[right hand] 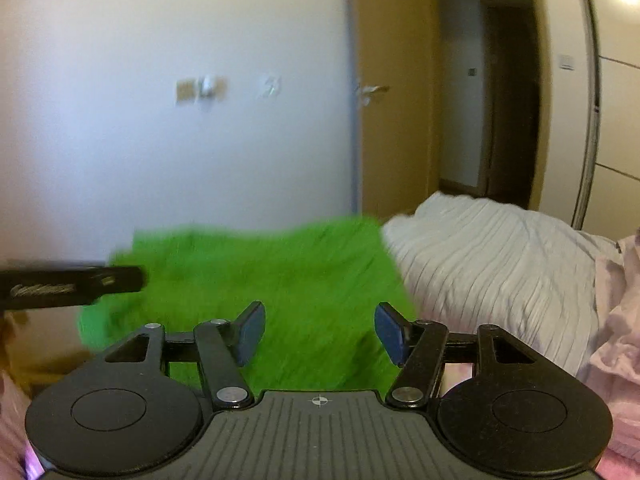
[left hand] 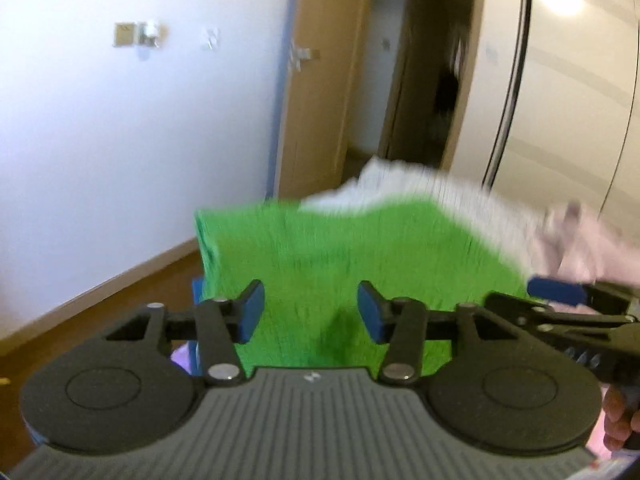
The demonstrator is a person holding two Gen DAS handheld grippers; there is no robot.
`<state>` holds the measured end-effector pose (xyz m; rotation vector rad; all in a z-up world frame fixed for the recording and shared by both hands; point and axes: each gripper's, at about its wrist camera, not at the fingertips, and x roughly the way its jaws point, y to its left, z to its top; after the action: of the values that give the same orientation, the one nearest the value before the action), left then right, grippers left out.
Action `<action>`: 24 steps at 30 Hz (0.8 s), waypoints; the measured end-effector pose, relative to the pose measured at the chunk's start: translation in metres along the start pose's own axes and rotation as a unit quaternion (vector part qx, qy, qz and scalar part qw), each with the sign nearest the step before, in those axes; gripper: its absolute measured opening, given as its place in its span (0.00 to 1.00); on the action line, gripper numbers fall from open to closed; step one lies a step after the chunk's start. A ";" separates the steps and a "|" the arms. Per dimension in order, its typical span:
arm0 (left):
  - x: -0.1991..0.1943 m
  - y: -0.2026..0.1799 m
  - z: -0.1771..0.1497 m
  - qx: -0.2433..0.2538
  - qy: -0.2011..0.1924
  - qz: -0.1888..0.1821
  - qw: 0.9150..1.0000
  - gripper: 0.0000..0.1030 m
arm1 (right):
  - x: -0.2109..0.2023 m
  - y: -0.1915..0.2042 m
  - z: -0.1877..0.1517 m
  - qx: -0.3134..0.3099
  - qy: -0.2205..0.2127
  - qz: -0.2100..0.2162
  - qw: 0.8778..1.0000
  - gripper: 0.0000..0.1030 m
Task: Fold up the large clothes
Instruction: 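Lift the folded vest with both grippers and carry it toward the clothes stack, then lower the vest onto the clothes stack and open both grippers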
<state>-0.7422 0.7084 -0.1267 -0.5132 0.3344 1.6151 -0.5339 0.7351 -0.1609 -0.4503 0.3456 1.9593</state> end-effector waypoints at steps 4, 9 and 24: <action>0.021 -0.009 -0.023 0.048 0.014 0.026 0.998 0.42 | 0.034 0.009 -0.033 -0.041 0.009 -0.009 0.999 0.57; 0.043 -0.003 -0.024 0.045 0.018 0.032 0.998 0.43 | 0.051 0.007 -0.027 -0.056 0.032 0.008 0.998 0.57; -0.025 -0.019 0.014 0.015 0.045 0.031 0.998 0.60 | -0.021 -0.008 0.013 -0.029 0.022 0.015 0.999 0.66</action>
<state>-0.7243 0.6963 -0.1008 -0.5572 0.4457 1.6482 -0.5209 0.7273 -0.1402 -0.5288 0.3253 1.9944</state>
